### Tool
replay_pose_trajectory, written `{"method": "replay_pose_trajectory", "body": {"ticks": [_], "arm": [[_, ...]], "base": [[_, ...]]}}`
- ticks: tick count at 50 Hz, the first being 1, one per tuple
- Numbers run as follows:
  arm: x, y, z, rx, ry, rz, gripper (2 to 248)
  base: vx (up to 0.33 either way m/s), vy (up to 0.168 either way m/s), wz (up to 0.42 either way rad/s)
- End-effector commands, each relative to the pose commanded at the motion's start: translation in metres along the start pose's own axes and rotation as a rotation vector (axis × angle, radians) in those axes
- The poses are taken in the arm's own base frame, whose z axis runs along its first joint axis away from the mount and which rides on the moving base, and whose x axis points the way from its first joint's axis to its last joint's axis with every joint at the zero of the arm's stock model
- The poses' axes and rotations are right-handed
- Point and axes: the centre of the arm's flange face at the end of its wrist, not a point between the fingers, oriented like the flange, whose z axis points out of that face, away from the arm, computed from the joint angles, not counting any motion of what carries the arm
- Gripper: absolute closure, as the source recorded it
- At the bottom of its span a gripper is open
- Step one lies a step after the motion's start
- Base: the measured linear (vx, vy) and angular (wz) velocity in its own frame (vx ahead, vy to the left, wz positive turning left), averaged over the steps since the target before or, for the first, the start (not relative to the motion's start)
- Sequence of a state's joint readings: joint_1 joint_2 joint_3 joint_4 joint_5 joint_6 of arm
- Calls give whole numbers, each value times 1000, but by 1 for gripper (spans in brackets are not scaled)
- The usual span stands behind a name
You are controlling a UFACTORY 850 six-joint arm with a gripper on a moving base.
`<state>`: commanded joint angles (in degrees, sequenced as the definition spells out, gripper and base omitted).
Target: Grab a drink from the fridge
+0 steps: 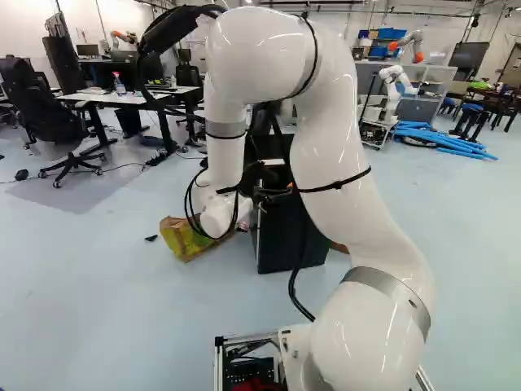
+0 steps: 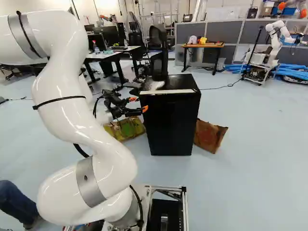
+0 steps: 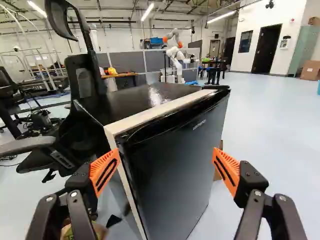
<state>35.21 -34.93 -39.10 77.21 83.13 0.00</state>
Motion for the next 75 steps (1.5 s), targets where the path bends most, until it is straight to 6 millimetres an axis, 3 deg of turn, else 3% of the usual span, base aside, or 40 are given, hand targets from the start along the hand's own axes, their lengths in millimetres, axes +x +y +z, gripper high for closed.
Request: {"method": "replay_pose_trajectory", "body": {"ticks": [75], "arm": [[-6, -38, 40, -54, -31, 75, 3]], "base": [[0, 0, 0]]}}
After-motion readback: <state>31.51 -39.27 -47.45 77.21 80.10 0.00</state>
